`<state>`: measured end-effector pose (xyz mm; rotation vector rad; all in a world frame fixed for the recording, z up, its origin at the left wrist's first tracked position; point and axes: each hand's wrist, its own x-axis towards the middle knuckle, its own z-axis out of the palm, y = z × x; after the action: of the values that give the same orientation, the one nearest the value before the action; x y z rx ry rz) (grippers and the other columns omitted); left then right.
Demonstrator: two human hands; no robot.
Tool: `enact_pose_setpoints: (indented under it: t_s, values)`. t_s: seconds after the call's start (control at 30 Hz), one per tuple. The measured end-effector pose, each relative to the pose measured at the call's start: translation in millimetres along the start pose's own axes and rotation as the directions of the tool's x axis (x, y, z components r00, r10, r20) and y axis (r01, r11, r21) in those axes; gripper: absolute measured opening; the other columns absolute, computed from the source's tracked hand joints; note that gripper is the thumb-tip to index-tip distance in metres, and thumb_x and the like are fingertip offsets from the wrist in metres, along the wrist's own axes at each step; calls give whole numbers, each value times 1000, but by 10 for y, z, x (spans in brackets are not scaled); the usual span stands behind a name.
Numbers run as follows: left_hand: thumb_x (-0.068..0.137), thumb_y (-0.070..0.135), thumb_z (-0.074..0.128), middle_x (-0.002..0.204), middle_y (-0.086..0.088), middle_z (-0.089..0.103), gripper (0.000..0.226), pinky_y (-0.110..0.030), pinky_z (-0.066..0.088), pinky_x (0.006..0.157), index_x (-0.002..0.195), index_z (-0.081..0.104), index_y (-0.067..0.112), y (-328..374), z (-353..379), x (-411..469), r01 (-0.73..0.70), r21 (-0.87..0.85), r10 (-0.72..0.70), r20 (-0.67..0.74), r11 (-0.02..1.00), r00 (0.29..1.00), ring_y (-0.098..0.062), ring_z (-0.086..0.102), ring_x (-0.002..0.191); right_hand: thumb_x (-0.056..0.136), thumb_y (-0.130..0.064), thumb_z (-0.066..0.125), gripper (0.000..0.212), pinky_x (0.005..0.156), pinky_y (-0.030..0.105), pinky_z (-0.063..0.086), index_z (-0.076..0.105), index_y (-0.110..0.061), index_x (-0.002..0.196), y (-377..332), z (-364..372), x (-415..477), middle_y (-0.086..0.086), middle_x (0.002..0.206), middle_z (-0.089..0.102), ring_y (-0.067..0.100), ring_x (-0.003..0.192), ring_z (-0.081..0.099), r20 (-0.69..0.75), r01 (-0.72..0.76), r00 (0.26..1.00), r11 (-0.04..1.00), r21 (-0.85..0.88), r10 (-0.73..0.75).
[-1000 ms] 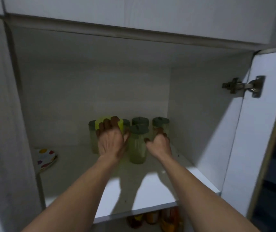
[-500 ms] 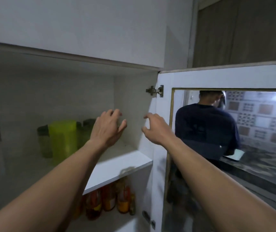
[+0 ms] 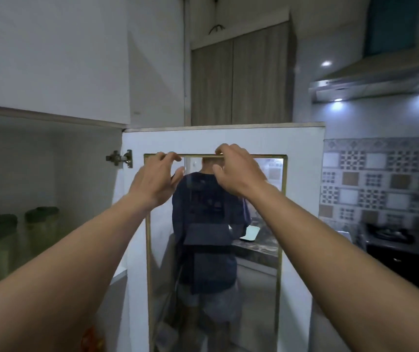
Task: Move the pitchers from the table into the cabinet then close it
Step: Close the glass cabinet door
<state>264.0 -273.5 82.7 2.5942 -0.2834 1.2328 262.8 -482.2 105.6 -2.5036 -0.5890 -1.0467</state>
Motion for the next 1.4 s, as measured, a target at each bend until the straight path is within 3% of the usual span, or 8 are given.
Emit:
enact_pose_setpoints:
  t_s: [0.37,0.57,0.7,0.93,1.2,1.3,1.4]
  values:
    - [100,44,37,136,-12,49,43,-45,45,92,135,46,21,1370,525,970,-53,-104,45,-82,993,996,-32,54,116,94,-30,50,42,101,47,42,54,-11,130,1275,-921,204,12,133,54,32,126,44,-237,-88,971,966,-244,28]
    - [101,38,30,130,-16,56,45,-50,42,95,137,48,17,1716,728,1218,-143,56,148,-101,988,984,-36,51,119,98,-38,42,51,108,50,36,47,-10,141,1755,-929,362,13,146,48,31,140,33,-150,-110,987,944,-312,66]
    - [101,40,29,134,-15,53,47,-53,41,99,140,41,18,1758,835,1228,-104,86,111,-72,991,991,-34,49,122,100,-25,38,42,97,46,39,49,-8,137,1862,-889,373,13,139,52,32,131,38,-133,-90,990,960,-267,56]
    - [101,43,28,148,-11,42,48,-58,37,105,143,35,21,1754,705,1101,-88,88,93,-48,992,995,-33,42,133,99,-16,38,38,94,45,39,53,-12,134,1762,-1014,240,8,135,55,31,125,44,-173,-44,985,965,-259,-2]
    - [102,42,26,160,-7,27,54,-57,31,112,152,24,21,1800,222,789,-34,5,34,57,999,998,-29,25,146,96,-18,42,34,96,50,39,60,-14,124,1234,-1479,-67,6,127,60,30,120,48,-91,-20,996,963,-270,-4]
    - [102,44,24,164,-6,17,58,-50,23,117,156,17,25,1847,-61,543,37,-45,-32,97,998,995,-26,15,150,93,-20,49,15,92,46,43,61,-14,101,885,-1692,-216,5,108,63,30,105,56,-71,-3,997,958,-287,-18]
    - [101,49,24,165,-5,14,58,-45,20,118,156,12,34,1843,-336,293,56,-61,-49,124,997,991,-22,13,151,90,-24,54,20,88,42,51,66,-14,101,548,-1845,-338,3,101,68,27,91,61,-32,-17,999,971,-239,10]
